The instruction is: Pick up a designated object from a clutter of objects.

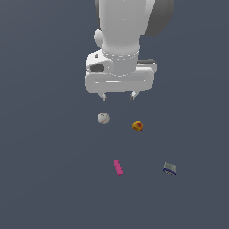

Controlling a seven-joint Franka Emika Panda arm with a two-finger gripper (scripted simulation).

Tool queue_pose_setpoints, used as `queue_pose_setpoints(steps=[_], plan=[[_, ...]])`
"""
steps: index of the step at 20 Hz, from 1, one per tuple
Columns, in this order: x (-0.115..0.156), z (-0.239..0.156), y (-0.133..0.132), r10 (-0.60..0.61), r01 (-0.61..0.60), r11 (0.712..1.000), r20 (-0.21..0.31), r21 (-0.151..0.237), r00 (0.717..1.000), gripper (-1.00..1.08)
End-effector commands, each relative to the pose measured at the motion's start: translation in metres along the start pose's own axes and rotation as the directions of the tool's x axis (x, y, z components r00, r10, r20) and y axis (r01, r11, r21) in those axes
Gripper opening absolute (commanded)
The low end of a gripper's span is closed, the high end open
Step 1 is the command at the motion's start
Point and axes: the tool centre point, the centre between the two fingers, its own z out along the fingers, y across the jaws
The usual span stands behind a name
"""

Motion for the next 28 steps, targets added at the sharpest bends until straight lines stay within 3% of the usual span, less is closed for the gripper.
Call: queue_pose_setpoints(steps=[1,9,16,28], plan=[[0.000,0.000,0.000,0.000,0.000,1.000,0.000,0.000,1.000,1.00],[0.007,-0.006,-0.018,0.008,-0.008,1.000,-0.007,0.020,1.000,1.00],[0.006,0.000,-0.016,0.002,-0.002,1.000,-0.006,0.019,1.000,1.00],[-0.013,0.066,0.011,-0.079,0.080,0.997,-0.005,0.018,0.997,1.00]])
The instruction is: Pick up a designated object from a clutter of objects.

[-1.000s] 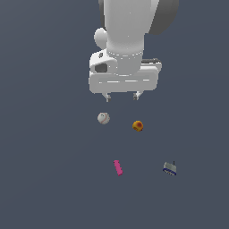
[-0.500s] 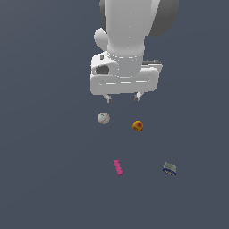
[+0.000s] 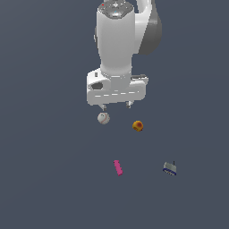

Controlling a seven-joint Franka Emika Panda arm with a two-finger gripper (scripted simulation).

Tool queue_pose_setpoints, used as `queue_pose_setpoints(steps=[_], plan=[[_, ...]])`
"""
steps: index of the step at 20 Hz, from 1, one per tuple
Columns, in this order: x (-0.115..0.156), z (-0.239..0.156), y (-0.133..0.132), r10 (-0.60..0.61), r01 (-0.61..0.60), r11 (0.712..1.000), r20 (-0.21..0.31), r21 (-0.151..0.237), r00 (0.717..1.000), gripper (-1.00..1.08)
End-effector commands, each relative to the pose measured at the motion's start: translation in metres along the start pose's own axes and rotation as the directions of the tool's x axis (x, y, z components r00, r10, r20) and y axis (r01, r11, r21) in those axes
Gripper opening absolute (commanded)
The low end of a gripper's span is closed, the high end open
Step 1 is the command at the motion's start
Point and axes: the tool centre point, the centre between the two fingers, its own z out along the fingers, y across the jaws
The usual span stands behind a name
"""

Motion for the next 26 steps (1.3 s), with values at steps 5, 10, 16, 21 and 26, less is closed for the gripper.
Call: queue_pose_setpoints(steps=[5,10,16,21,26], plan=[[-0.027,0.056,0.022,-0.073,0.073,0.997,0.004,-0.002,0.997,1.00],[-0.056,0.098,0.037,-0.134,0.134,0.991,0.007,-0.004,0.991,1.00],[-0.092,0.138,0.050,-0.197,0.197,0.980,0.012,-0.008,0.980,1.00],[-0.115,0.158,0.056,-0.232,0.233,0.973,0.015,-0.010,0.973,1.00],[-0.129,0.169,0.059,-0.252,0.252,0.968,0.017,-0.011,0.968,1.00]])
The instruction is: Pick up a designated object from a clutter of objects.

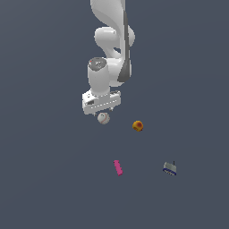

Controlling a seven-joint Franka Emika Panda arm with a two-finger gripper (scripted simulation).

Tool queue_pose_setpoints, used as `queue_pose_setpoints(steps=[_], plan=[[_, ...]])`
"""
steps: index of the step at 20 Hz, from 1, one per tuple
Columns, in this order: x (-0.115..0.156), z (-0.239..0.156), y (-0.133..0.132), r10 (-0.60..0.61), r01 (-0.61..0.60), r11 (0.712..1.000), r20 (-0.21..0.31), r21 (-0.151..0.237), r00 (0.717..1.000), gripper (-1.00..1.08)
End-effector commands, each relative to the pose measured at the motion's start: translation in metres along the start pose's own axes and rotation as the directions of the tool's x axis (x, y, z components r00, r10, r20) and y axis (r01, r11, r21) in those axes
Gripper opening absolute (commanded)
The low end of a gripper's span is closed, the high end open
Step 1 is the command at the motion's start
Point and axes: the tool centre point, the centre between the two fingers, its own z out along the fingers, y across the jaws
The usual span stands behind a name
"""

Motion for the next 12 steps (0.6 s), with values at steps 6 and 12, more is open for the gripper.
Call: queue_pose_setpoints(steps=[6,12], plan=[[-0.006,0.005,0.000,-0.009,0.009,1.000,0.001,-0.001,1.000,1.00],[-0.007,0.015,-0.001,-0.009,0.009,1.000,0.001,-0.001,1.000,1.00]])
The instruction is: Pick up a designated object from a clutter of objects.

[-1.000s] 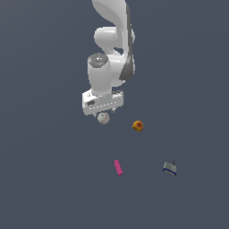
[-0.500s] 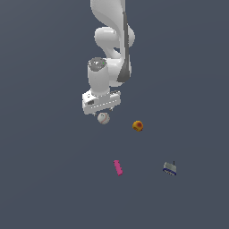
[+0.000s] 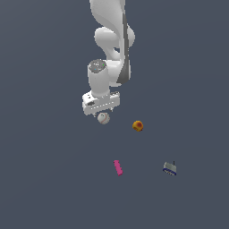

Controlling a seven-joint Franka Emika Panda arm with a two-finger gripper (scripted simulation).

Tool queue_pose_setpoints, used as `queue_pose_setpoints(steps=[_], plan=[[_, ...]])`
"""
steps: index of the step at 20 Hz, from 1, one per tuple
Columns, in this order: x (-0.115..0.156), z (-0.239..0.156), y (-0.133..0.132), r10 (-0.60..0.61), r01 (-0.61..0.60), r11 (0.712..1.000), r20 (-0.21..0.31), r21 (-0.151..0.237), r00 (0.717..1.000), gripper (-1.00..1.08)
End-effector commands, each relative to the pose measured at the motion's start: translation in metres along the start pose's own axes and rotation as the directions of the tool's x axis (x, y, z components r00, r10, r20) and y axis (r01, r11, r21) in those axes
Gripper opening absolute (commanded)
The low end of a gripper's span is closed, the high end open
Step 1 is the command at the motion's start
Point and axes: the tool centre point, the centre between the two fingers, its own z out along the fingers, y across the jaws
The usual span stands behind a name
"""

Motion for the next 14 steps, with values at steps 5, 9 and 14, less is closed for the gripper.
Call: queue_pose_setpoints(steps=[5,9,14], plan=[[-0.001,0.024,0.000,-0.001,0.001,1.000,0.001,0.000,1.000,1.00],[-0.001,0.037,0.000,-0.001,0.001,1.000,0.000,0.000,1.000,1.00],[-0.001,0.045,0.000,-0.002,0.002,1.000,0.000,0.000,1.000,1.00]])
